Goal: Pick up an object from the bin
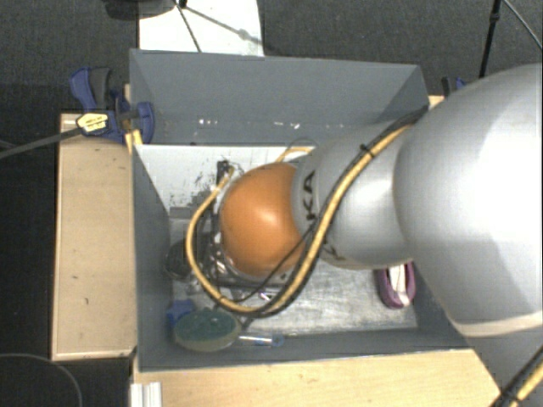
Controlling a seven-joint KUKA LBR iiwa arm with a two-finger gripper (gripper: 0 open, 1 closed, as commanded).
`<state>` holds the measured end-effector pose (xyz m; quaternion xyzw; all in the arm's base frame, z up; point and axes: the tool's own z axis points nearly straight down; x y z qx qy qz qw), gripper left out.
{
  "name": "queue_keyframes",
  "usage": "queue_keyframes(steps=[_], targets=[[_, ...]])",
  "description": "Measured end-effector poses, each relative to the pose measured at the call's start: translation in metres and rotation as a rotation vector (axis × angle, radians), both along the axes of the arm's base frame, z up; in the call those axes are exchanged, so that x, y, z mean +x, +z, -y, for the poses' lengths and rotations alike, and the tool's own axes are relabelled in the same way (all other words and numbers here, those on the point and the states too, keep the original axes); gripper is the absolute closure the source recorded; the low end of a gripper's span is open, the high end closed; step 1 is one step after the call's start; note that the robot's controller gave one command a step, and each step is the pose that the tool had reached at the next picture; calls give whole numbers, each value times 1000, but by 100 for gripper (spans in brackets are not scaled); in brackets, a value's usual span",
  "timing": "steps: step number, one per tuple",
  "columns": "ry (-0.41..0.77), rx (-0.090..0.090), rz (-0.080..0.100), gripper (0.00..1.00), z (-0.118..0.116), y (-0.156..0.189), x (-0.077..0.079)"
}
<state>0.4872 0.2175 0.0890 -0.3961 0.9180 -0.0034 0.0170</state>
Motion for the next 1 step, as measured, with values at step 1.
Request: queue_keyframes(steps=[1], targets=[[58, -4, -19, 0, -23, -6, 6]])
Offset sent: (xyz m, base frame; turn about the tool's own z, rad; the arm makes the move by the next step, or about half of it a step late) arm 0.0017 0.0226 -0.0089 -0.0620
